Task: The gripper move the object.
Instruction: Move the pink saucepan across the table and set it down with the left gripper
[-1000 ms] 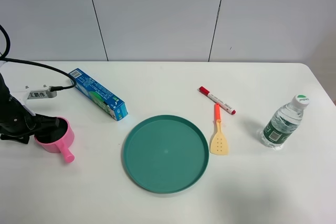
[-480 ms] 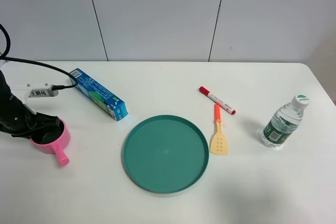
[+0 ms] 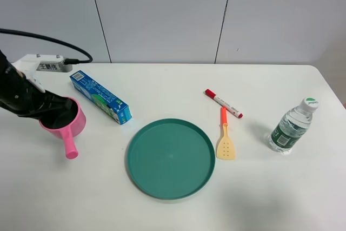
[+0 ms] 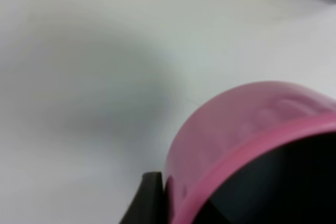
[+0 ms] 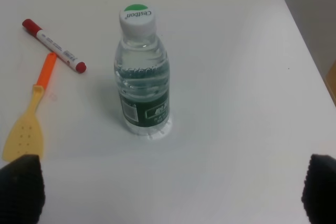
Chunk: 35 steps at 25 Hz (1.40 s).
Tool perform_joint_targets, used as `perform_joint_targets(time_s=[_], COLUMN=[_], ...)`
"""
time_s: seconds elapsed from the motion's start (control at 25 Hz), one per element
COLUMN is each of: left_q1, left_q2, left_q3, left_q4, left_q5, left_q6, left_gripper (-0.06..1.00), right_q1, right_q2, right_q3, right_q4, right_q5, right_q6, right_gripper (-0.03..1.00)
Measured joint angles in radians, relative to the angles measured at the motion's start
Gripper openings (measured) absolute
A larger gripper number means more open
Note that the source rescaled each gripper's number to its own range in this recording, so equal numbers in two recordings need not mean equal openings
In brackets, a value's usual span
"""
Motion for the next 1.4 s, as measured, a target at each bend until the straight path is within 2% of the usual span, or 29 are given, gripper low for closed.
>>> perform_joint_targets(time_s=[0.16, 0.4, 0.68, 0.96, 1.12, 1.4], left_q1=[-0.08, -0.191, -0.263, -0.279, -0.285, -0.291], left_q2=[-0.007, 0.046, 0.218, 0.415, 0.531, 0.693], left_q3=[-0.131, -0.344, -0.578, -0.803, -0.92, -1.071], left_q4=[-0.014, -0.02, -0.021, -0.02, -0.02, -0.02], left_q5=[0.109, 0.186, 0.249, 0.271, 0.278, 0.294], left_q6=[-0.016, -0.023, -0.022, 0.009, 0.097, 0.18], left_gripper=[0.0, 0.0, 0.0, 0.0, 0.0, 0.0], right_q1=[0.0, 0.0, 0.0, 0.0, 0.0, 0.0], right_q2=[0.0, 0.0, 0.0, 0.0, 0.0, 0.0], right_q3=[0.0, 0.0, 0.0, 0.0, 0.0, 0.0], right_q4=[0.0, 0.0, 0.0, 0.0, 0.0, 0.0], right_q5=[0.0, 0.0, 0.0, 0.0, 0.0, 0.0], right_q6=[0.0, 0.0, 0.0, 0.0, 0.0, 0.0], right_gripper=[1.0, 1.0, 1.0, 1.0, 1.0, 1.0])
